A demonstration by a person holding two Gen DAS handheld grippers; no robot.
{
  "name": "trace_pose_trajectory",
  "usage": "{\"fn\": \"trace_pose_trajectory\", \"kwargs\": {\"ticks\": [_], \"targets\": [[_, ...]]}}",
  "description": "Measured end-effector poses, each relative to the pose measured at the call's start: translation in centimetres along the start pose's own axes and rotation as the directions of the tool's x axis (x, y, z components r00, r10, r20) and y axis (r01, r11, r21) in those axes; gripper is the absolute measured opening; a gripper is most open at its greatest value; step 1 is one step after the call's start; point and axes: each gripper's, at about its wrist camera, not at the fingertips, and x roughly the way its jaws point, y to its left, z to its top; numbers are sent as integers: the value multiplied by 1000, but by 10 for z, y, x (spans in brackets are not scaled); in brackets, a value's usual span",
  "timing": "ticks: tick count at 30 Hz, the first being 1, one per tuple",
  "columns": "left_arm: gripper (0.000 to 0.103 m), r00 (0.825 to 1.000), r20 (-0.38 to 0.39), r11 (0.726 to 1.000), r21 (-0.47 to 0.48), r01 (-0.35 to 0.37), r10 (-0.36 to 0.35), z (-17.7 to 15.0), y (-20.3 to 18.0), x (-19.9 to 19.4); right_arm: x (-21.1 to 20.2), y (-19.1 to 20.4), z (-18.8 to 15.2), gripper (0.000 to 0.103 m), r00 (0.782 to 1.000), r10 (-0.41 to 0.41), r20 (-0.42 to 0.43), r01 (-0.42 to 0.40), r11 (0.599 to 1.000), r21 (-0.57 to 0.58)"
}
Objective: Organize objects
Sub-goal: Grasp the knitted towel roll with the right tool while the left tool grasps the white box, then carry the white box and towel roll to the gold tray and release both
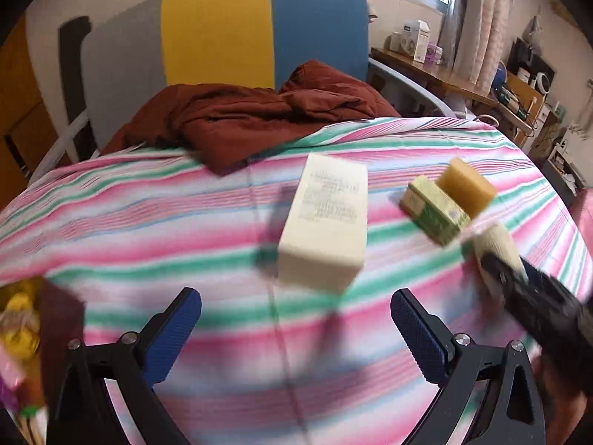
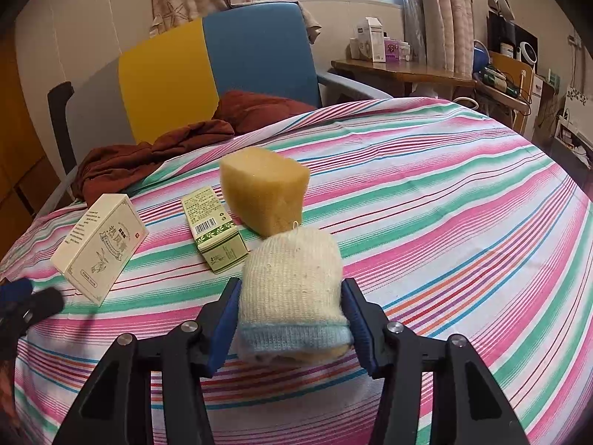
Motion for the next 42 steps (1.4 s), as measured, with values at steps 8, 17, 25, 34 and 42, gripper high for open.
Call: {"fn": "trace_pose_trajectory", "kwargs": {"ticks": [8,17,25,34,42], "targets": [[85,999,26,1000,-8,-30,30,19,-6,41,6,3,-4,54,1000,-13,-12,12,1000,-18],[51,998,56,999,-34,27,-25,7,1,47,5,10,-6,52,999,-52,8,53,997,-52],[51,995,97,1000,-7,-6,6,-19,-2,24,-7,9,-6,52,995,-77,62,79,996,-43],[51,979,206,1000,-15,-7,10,-58,5,-26,-40,27,-14,52,986,-62,153,76,993,-92],[51,961,271,999,20,44,-48,-84,13,-78,-60,56,-24,52,992,-7,123,28,985,-169]]}}
